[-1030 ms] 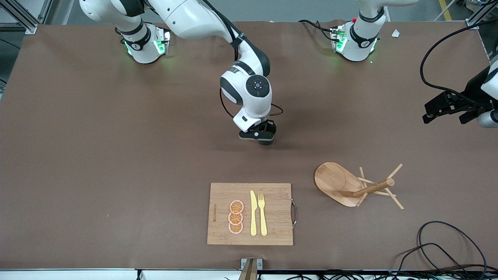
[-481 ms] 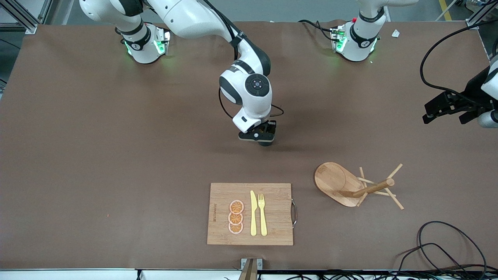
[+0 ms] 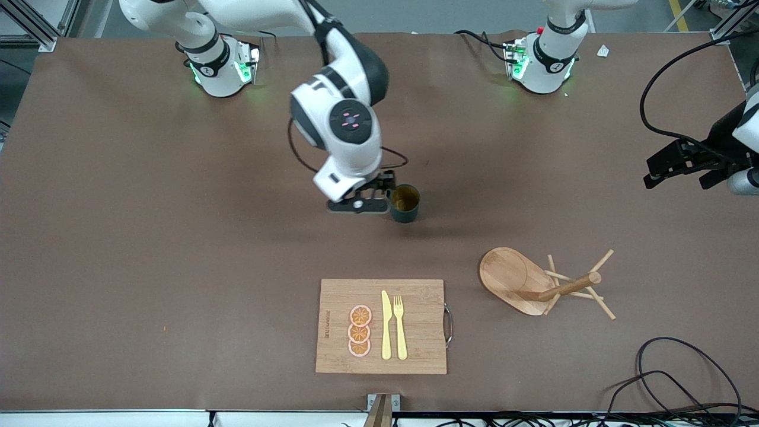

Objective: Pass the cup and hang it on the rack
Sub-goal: 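Release the mug and withdraw the right gripper while the left gripper approaches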

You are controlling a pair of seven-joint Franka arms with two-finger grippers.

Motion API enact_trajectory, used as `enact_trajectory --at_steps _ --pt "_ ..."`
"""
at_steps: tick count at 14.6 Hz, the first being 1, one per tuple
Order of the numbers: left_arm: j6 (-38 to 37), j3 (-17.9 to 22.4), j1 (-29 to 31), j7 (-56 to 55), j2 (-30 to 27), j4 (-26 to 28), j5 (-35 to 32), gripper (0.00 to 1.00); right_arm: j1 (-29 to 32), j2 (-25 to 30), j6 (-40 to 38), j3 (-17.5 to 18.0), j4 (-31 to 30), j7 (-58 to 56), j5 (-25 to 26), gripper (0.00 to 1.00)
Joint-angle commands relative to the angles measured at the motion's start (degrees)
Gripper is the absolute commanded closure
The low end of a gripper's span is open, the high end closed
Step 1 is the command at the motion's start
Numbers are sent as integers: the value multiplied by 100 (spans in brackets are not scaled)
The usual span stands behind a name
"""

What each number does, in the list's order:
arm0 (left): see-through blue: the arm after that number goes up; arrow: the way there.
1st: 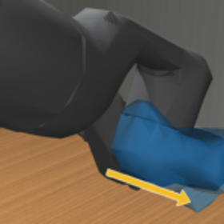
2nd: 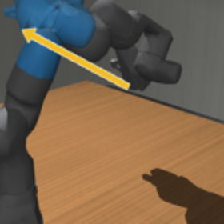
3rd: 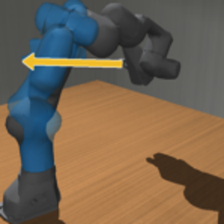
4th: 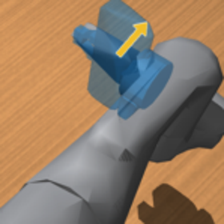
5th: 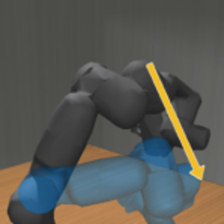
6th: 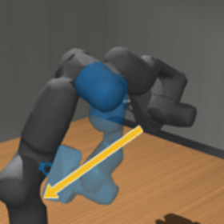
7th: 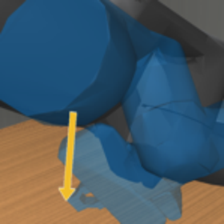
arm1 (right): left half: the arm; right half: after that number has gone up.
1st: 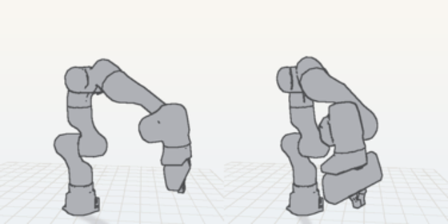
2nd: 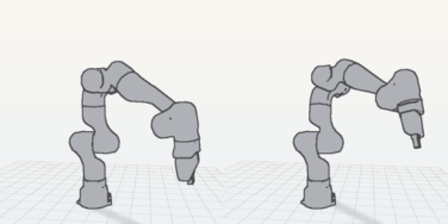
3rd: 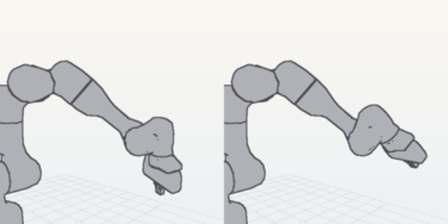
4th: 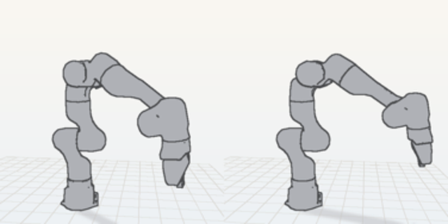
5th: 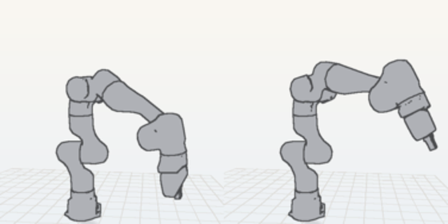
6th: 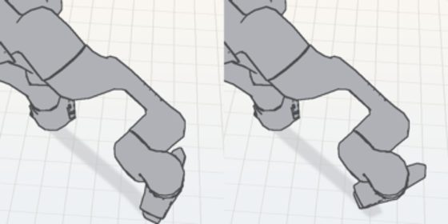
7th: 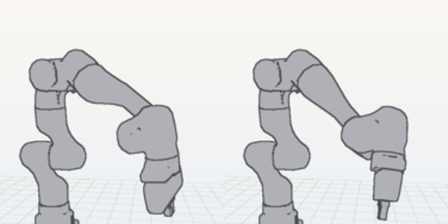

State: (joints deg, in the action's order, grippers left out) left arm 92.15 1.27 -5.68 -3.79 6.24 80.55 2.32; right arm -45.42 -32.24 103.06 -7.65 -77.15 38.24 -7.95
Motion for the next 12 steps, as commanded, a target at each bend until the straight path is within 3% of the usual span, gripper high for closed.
enact_trajectory --at_steps 1,4,7,12 --pt "14 -21 15 -78 -35 31 -39 0 620 489 -556 -17 -292 -386 353 0" --pt "13 -30 -47 -480 -53 40 -65 0 1333 858 -962 -17 -440 -1369 532 0" --pt "31 -337 -117 -1235 -44 13 -275 0 1966 1386 -928 -17 -1072 -1827 532 0" --pt "40 -1443 -248 -3360 87 31 -1250 0 2932 2089 -928 -26 -1750 -3118 839 0"
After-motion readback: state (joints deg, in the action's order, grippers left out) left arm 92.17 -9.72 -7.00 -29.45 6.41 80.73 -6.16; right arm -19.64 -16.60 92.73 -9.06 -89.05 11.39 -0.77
